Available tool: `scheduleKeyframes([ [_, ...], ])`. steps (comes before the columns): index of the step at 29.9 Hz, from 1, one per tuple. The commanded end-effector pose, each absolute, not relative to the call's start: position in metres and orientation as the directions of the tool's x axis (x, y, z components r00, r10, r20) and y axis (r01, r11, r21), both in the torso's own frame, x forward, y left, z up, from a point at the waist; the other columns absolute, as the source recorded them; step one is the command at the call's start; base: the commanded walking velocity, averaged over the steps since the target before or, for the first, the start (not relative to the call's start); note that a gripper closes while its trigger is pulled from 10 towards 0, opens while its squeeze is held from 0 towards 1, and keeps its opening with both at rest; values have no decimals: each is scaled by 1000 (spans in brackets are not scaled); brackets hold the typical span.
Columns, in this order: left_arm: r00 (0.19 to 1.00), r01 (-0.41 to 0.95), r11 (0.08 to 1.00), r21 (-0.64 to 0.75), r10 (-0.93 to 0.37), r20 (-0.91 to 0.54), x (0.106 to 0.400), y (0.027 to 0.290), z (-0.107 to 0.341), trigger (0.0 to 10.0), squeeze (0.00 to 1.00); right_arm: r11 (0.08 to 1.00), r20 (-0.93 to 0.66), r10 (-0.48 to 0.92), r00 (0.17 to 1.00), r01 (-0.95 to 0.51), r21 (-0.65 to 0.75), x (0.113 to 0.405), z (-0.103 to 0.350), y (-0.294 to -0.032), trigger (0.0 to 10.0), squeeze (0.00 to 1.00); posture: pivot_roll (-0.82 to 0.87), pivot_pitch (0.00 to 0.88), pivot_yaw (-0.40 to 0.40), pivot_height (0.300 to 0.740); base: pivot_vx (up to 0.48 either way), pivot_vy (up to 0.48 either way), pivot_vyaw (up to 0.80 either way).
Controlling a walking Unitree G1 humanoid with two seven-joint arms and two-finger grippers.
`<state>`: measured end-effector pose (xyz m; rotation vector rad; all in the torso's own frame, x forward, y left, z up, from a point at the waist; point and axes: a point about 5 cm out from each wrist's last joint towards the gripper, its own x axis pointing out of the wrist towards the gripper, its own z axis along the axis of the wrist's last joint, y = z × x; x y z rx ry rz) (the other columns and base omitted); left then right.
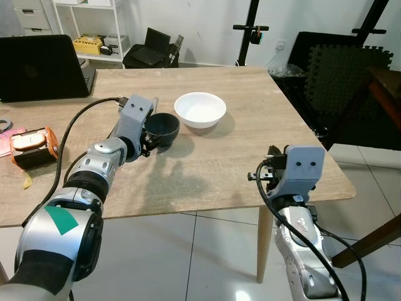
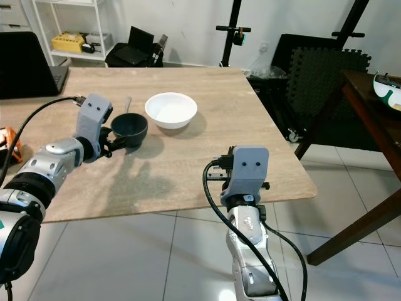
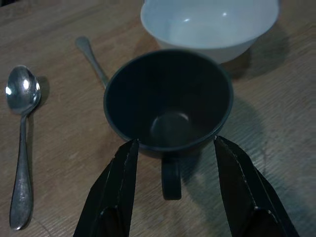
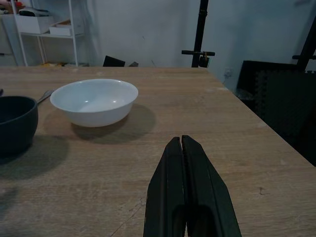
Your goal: Setting the table
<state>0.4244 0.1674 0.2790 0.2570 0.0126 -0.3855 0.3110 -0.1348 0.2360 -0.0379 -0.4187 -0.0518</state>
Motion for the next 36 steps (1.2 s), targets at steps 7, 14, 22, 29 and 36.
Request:
scheduleKeyframes([
  [7,864,480,824,301,-503,1,417,178,286,10000,0,998,401,-54,914,65,-14,307,232,-135,10000,0,-19,141,59,740,0,0,0],
  [14,877,436,815,382,-481,24,414,191,296,10000,580,998,463,55,885,-54,-15,307,249,-113,10000,0,1,127,63,740,0,0,0],
  [22,890,418,804,422,-456,-12,414,198,289,10000,1000,960,485,249,838,-279,-10,311,262,-64,10000,651,35,136,42,740,0,0,0],
  [29,907,397,811,430,-418,-49,414,203,278,10000,0,948,479,264,837,-317,31,324,269,-49,10000,1000,47,161,26,740,0,0,0],
  [36,918,385,828,409,-387,-83,416,199,265,10000,0,957,512,225,829,-287,43,331,280,-55,10000,0,62,191,20,740,0,0,0],
])
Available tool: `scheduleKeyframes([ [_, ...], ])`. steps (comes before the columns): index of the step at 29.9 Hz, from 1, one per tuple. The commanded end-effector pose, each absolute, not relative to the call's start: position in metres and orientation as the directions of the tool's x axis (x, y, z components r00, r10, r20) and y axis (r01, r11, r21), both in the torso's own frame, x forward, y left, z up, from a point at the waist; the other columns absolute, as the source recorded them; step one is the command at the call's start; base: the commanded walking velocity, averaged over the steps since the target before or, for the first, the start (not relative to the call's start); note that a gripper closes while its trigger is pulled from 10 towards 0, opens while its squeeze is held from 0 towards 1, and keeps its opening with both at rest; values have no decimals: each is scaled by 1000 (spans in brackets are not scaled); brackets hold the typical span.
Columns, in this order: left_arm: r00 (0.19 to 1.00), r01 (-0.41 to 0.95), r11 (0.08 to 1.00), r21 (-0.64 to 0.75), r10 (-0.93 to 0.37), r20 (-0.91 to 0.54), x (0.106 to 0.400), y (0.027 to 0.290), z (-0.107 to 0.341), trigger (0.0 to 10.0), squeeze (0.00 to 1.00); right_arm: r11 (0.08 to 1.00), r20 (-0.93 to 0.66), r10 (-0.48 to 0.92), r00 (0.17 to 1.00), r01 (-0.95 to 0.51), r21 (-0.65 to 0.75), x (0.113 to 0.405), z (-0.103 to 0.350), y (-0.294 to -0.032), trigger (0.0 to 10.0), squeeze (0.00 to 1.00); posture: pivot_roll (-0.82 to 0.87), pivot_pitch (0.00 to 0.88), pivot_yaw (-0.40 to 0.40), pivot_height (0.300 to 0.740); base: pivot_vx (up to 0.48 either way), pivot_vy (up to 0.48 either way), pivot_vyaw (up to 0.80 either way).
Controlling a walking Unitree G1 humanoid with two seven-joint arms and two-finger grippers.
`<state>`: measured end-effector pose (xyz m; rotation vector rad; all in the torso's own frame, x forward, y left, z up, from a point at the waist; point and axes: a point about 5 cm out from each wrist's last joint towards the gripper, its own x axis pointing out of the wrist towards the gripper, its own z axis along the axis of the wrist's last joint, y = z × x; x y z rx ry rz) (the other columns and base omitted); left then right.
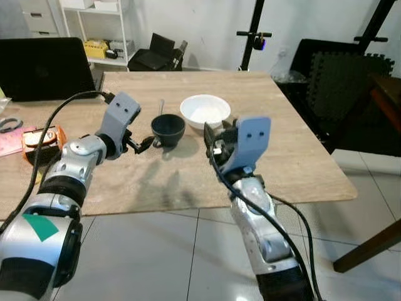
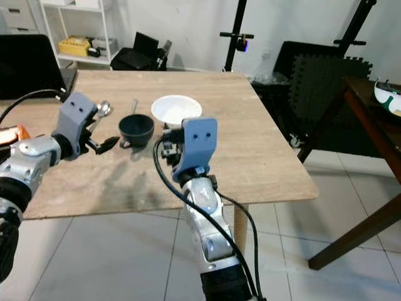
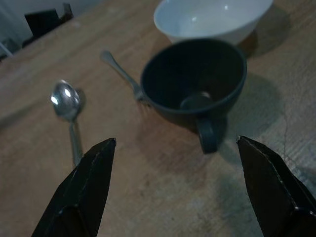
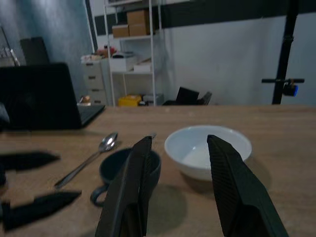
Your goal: Setting the table
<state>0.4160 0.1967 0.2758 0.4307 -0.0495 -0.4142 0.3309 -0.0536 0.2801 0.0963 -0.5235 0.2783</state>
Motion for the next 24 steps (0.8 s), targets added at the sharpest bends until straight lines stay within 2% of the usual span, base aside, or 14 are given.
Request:
scheduleKeyframes([
  [1,918,385,828,409,-387,-83,416,199,265,10000,0,957,512,225,829,-287,43,331,280,-55,10000,0,62,191,20,740,0,0,0],
  [9,906,418,813,406,-407,-118,416,189,253,10000,0,961,543,192,817,-268,65,329,285,-61,10000,0,60,202,25,740,0,0,0],
  [15,910,413,844,343,-400,-112,417,176,240,10000,0,963,535,181,825,-260,74,326,283,-61,10000,0,53,209,23,740,0,0,0],
  [20,926,376,868,325,-365,-95,418,176,239,9765,0,962,532,183,826,-262,76,325,283,-61,10000,0,45,215,22,740,0,0,0],
  [22,928,372,872,319,-362,-93,418,175,238,7686,0,962,534,184,825,-263,74,324,283,-61,10000,0,36,215,23,740,0,0,0],
  [23,930,366,874,319,-357,-90,418,174,238,7725,0,962,535,184,825,-263,74,324,284,-61,10000,0,33,217,24,740,0,0,0],
  [24,931,362,876,319,-354,-87,418,174,238,5490,0,962,536,184,824,-263,74,323,284,-62,10000,0,33,217,24,740,0,0,0],
])
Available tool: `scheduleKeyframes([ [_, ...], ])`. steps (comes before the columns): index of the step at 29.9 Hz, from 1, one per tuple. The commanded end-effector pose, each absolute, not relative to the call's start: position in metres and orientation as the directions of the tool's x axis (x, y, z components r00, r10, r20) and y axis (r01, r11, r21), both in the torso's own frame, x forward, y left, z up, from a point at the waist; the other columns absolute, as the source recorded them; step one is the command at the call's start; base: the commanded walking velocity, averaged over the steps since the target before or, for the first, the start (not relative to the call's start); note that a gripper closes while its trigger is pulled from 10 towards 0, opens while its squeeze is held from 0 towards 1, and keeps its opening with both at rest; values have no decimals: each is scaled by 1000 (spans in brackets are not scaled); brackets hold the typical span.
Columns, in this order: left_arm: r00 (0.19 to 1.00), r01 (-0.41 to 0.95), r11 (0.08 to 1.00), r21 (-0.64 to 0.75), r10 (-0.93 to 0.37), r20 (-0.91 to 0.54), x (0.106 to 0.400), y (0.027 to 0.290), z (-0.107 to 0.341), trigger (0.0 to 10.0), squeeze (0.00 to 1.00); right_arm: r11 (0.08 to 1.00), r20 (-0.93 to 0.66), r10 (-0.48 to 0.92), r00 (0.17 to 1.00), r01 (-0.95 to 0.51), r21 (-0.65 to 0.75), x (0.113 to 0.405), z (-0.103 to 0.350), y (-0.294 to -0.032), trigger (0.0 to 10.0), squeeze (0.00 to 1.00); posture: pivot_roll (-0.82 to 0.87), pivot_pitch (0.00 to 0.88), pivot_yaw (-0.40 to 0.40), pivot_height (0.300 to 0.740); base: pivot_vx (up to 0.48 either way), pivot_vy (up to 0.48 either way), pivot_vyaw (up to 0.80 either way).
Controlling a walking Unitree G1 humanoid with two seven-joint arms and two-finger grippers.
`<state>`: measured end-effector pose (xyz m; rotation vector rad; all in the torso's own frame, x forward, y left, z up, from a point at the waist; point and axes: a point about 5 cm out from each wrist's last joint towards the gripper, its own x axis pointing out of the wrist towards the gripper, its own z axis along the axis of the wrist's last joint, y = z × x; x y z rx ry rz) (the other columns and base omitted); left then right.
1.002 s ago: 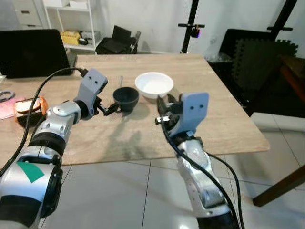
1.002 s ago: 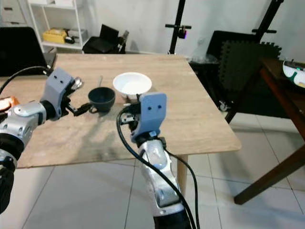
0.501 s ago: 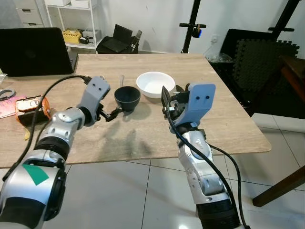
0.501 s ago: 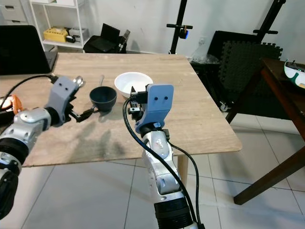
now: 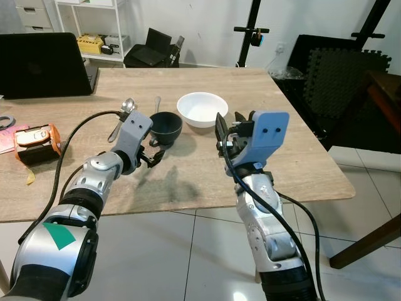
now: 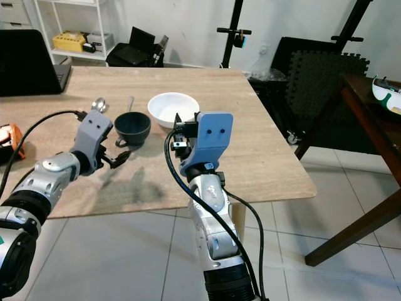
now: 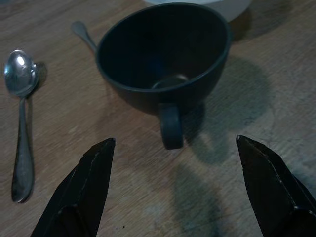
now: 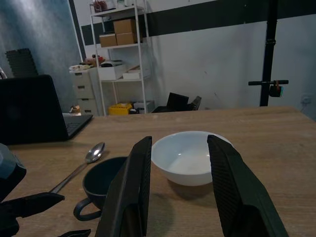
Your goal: Setting the table
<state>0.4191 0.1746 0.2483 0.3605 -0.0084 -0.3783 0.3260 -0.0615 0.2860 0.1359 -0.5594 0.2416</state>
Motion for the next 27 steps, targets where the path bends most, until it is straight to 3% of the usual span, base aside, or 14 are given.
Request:
scheduleKeyframes([
  [1,931,362,876,319,-354,-87,418,174,238,5490,0,962,536,184,824,-263,74,323,284,-62,10000,0,33,217,24,740,0,0,0],
  [3,933,359,881,310,-351,-82,419,174,238,5490,0,962,536,183,824,-261,74,323,284,-62,10000,0,28,219,24,740,0,0,0],
  [4,936,349,888,300,-344,-73,419,174,239,4706,0,963,535,180,825,-258,74,322,284,-63,10000,0,22,223,25,740,0,0,0],
  [5,936,349,888,300,-344,-73,419,174,239,4706,0,963,535,180,825,-258,74,322,284,-63,10000,0,22,223,25,740,0,0,0],
  [7,939,341,895,288,-338,-62,419,173,240,2902,0,964,534,177,827,-254,74,321,284,-64,10000,0,16,226,26,740,0,0,0],
  [13,939,340,897,285,-338,-56,420,170,241,3137,0,967,531,171,830,-246,73,319,284,-66,10000,0,3,231,31,740,0,0,0],
  [14,939,340,897,283,-339,-55,420,168,241,2157,0,967,529,170,831,-243,72,319,284,-66,10000,0,3,231,31,740,0,0,0],
  [21,938,343,897,278,-343,-50,421,165,243,2784,0,970,527,163,834,-234,70,318,285,-69,10000,0,-20,247,35,740,0,0,0],
  [22,938,343,898,278,-343,-48,421,163,244,4549,0,972,525,158,836,-227,69,317,284,-70,10000,0,-33,253,40,740,0,0,0],
  [23,938,342,898,277,-343,-46,422,161,245,8078,0,973,523,153,839,-220,68,316,284,-72,10000,0,-38,255,42,740,0,0,0],
  [24,938,342,898,277,-343,-46,422,161,245,8078,0,973,523,153,839,-220,68,316,284,-72,10000,0,-38,255,42,740,0,0,0],
  [25,938,341,899,276,-342,-45,422,160,246,7490,0,975,521,149,841,-214,67,315,284,-73,10000,0,-38,255,42,740,0,0,0],
  [26,938,342,898,276,-344,-43,422,159,246,157,0,976,519,144,842,-208,66,315,283,-75,10000,0,-46,257,45,740,0,0,0],
  [27,938,342,899,276,-344,-41,422,158,247,0,0,977,518,141,844,-204,66,314,283,-75,10000,0,-46,257,45,740,0,0,0],
])
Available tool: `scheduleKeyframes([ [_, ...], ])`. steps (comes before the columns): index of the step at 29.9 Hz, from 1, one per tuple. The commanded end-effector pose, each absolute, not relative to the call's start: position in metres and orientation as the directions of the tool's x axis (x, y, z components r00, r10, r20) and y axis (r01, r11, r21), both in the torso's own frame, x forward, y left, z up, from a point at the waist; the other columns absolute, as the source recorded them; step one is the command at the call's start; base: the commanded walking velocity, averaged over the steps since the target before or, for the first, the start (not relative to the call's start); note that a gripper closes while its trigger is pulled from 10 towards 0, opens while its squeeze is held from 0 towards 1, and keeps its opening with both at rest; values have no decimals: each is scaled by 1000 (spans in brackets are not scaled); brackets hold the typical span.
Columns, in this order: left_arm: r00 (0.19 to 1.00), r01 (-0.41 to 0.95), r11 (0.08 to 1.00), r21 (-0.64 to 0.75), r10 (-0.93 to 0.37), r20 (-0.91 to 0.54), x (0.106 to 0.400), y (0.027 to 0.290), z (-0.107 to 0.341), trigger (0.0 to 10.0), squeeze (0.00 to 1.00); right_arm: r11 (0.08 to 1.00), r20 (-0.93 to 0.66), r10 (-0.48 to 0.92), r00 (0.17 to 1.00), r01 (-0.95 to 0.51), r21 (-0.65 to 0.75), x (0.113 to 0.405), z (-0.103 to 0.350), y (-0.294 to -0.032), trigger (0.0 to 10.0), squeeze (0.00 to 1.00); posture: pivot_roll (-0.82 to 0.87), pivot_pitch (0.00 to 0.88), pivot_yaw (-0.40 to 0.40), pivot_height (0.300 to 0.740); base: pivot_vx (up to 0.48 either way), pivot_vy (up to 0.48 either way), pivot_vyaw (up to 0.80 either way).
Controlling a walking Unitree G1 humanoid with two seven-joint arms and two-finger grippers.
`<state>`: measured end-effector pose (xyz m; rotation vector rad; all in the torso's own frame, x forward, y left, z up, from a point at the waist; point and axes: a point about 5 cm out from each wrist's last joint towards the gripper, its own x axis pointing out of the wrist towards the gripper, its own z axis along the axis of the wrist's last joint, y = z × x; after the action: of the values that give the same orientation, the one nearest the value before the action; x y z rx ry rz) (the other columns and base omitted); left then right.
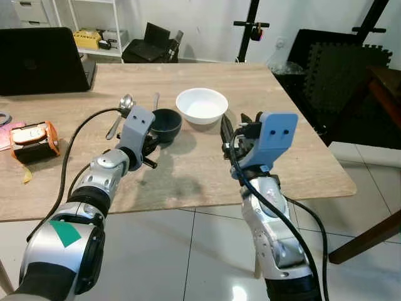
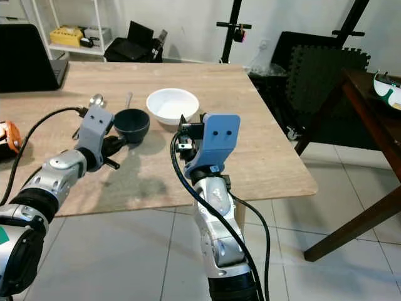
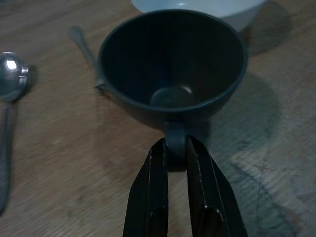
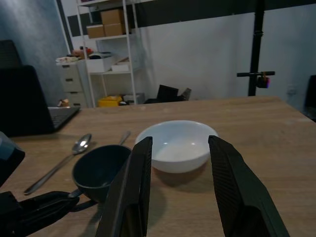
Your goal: Setting the table
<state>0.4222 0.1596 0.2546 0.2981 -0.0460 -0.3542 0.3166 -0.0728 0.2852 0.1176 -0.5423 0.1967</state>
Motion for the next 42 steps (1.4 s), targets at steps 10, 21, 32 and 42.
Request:
scheduleKeyframes([
  [10,941,327,901,284,-340,-6,424,156,259,10000,0,980,516,126,847,-187,68,314,284,-79,10000,0,-46,245,61,740,0,0,0],
  [21,874,394,860,324,-460,156,422,141,324,10000,0,982,509,110,853,-172,75,310,282,-81,10000,0,-44,256,77,740,0,0,0],
  [32,791,515,784,347,-591,161,417,68,337,10000,0,983,515,102,851,-167,81,307,287,-79,10000,0,-67,295,95,740,0,0,0],
  [42,786,561,780,276,-607,118,414,37,317,10000,0,998,574,-23,819,48,-29,287,300,-112,10000,0,-171,332,134,740,0,0,0],
])
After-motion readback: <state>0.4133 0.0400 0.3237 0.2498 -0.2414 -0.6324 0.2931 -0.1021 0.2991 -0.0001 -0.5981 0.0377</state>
